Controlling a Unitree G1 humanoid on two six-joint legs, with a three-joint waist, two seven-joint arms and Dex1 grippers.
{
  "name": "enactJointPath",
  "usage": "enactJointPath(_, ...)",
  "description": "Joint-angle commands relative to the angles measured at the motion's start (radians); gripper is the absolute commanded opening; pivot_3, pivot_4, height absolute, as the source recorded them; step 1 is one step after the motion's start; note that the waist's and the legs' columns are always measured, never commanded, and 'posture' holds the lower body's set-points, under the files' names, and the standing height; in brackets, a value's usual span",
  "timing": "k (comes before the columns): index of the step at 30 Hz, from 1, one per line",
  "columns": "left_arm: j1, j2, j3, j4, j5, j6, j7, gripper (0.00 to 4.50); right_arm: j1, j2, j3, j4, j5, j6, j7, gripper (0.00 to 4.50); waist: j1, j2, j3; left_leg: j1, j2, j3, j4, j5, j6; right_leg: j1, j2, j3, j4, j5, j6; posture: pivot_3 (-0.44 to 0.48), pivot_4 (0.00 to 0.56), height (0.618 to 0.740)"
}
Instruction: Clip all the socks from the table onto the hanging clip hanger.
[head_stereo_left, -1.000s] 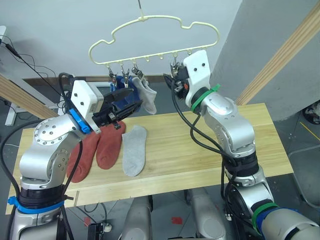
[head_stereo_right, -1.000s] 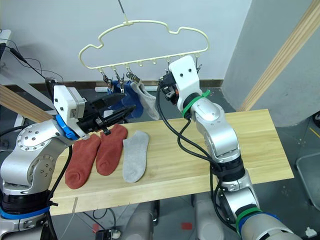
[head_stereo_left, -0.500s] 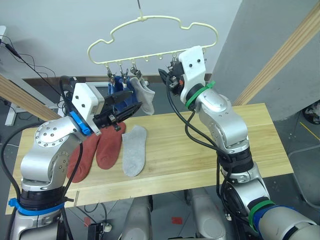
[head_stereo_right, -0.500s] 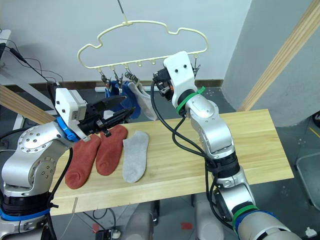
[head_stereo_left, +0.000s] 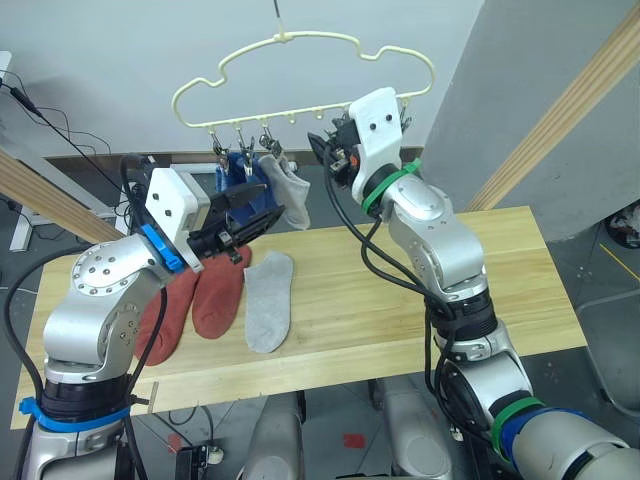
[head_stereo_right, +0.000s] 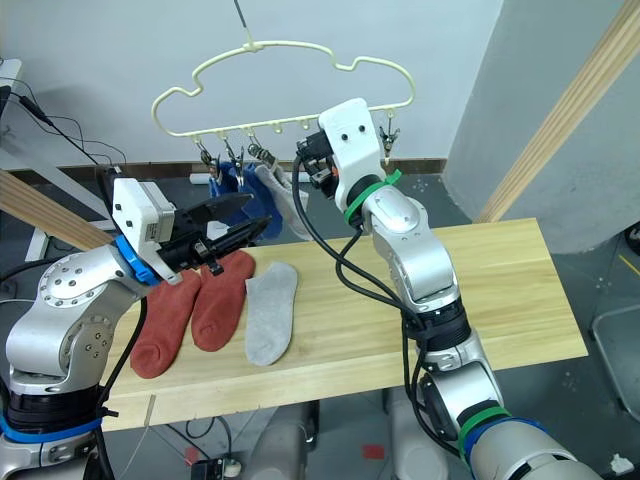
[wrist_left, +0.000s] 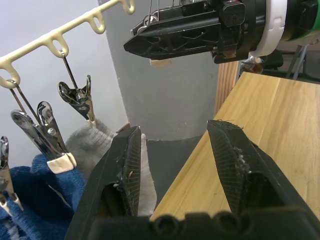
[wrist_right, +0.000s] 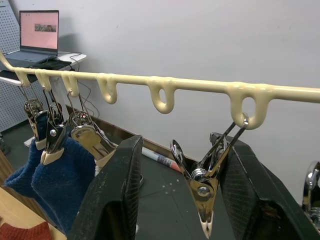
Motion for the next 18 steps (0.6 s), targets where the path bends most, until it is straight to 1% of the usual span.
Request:
enactJointPath(1, 0.014, -0.001, 0.0, -0.042, 0.002, -0.021, 0.002, 2.36, -0.025, 0.017, -0.018, -0.023, 0.016, -0.032, -0.011, 2.22, 0.0, 0.0, 0.0, 0.0, 0.0, 0.0, 0.0, 0.0, 0.0, 0.0, 0.0, 0.0, 0.0, 0.0, 0.0, -0.096, 0.354, 0.74)
enactJointPath(10, 0.021, -0.004, -0.003, -0.045, 0.003, -0.023, 0.003, 2.36, -0.03, 0.022, -0.028, -0.006, 0.021, -0.047, -0.025, 2.22, 0.0, 0.0, 0.0, 0.0, 0.0, 0.0, 0.0, 0.0, 0.0, 0.0, 0.0, 0.0, 0.0, 0.0, 0.0, -0.098, 0.351, 0.74)
enactJointPath(13, 0.023, -0.005, -0.006, -0.045, 0.006, -0.025, 0.005, 2.36, -0.03, 0.024, -0.032, -0.004, 0.021, -0.047, -0.027, 1.65, 0.0, 0.0, 0.0, 0.0, 0.0, 0.0, 0.0, 0.0, 0.0, 0.0, 0.0, 0.0, 0.0, 0.0, 0.0, -0.098, 0.351, 0.74)
enactJointPath(16, 0.03, -0.008, -0.01, -0.042, 0.02, -0.036, 0.018, 2.36, -0.03, 0.025, -0.035, -0.004, 0.021, -0.047, -0.027, 0.71, 0.0, 0.0, 0.0, 0.0, 0.0, 0.0, 0.0, 0.0, 0.0, 0.0, 0.0, 0.0, 0.0, 0.0, 0.0, -0.1, 0.352, 0.74)
enactJointPath(18, 0.042, -0.011, -0.012, -0.044, 0.033, -0.043, 0.029, 2.36, -0.03, 0.026, -0.037, -0.004, 0.02, -0.046, -0.027, 0.24, 0.0, 0.0, 0.0, 0.0, 0.0, 0.0, 0.0, 0.0, 0.0, 0.0, 0.0, 0.0, 0.0, 0.0, 0.0, -0.101, 0.354, 0.74)
